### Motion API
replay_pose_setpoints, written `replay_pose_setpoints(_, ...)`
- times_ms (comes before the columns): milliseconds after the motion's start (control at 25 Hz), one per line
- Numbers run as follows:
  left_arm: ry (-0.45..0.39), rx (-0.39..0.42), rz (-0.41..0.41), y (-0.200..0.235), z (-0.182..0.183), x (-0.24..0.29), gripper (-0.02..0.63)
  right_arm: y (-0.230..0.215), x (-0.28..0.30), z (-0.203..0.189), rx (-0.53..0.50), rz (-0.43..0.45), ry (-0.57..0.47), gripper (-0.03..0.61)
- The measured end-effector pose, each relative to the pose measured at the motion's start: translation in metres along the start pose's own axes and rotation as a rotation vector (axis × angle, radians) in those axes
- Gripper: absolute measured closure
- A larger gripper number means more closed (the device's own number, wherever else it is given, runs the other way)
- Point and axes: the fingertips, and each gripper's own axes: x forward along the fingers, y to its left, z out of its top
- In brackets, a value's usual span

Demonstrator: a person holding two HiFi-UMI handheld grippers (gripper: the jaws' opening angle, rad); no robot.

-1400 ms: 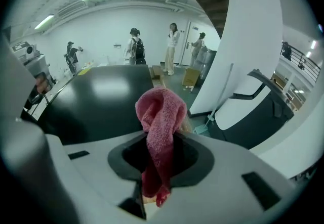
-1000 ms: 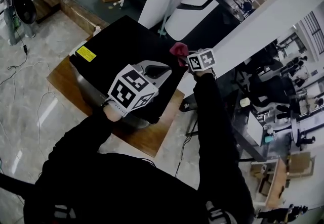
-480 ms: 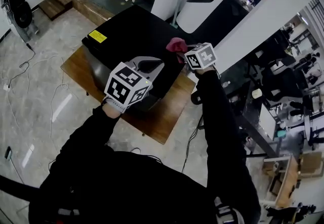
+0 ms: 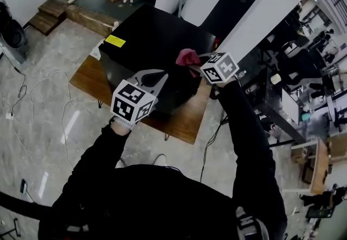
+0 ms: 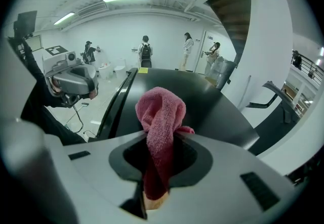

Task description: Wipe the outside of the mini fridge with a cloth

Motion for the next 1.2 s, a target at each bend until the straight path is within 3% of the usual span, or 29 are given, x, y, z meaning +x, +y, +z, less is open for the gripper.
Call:
replay_pose_setpoints(200,0.012,-0.037,-0.059,0.033,-0.025,-0.040,0.607,0.047,0.008,0.013,0.025,0.013,0.037,0.497)
replay_pose_setpoints(400,-0.002,-0.028,-0.102,0.055,-0.026,-0.075,0.607,0.088,0.009,0.029,0.021,0.067,0.103,0.495)
replay_pose_setpoints(600,-0.023,-0.024,-0.088,0.088,-0.018,-0.101,0.607,0.108,0.004,0.090,0.006,0.052,0.041,0.494)
replay_pose_setpoints(680,-0.040,-0.021,-0.076,0.101,-0.009,-0.106,0.607,0.103,0.003,0.115,-0.006,0.043,0.018,0.491)
replay_pose_setpoints(800,-0.072,-0.016,-0.058,0.117,0.003,-0.109,0.607,0.082,0.013,0.131,-0.042,-0.004,0.083,0.482)
replay_pose_setpoints(920,-0.098,-0.011,-0.036,0.138,0.014,-0.102,0.607,0.061,0.023,0.130,-0.011,0.037,0.151,0.483)
replay_pose_setpoints(1200,-0.097,0.028,-0.030,0.158,0.031,-0.067,0.607,0.020,-0.001,0.123,0.028,0.069,0.091,0.483)
